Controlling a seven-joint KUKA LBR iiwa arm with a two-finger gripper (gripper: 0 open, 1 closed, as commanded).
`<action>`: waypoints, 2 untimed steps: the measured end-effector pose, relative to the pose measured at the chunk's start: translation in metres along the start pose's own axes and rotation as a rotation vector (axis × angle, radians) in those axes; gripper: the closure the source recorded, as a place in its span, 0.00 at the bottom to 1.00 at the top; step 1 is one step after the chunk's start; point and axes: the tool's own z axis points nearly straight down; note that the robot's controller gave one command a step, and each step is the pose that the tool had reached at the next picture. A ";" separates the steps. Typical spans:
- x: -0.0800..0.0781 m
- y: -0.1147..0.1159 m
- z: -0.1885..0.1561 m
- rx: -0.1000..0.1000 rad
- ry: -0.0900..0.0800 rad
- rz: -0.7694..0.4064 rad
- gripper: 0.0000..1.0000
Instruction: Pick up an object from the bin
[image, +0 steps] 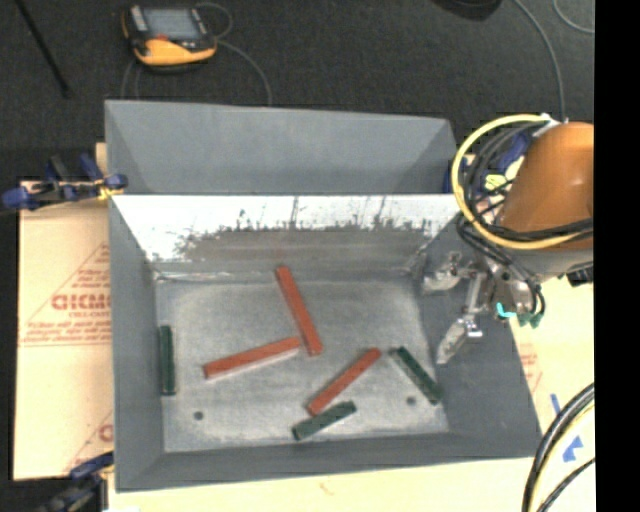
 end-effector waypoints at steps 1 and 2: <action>-0.002 0.000 -0.004 0.001 -0.007 -0.003 0.00; 0.012 0.012 0.032 0.001 -0.013 0.061 0.00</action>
Offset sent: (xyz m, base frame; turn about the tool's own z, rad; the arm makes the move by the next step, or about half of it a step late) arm -0.0451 0.0387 -0.1125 0.1890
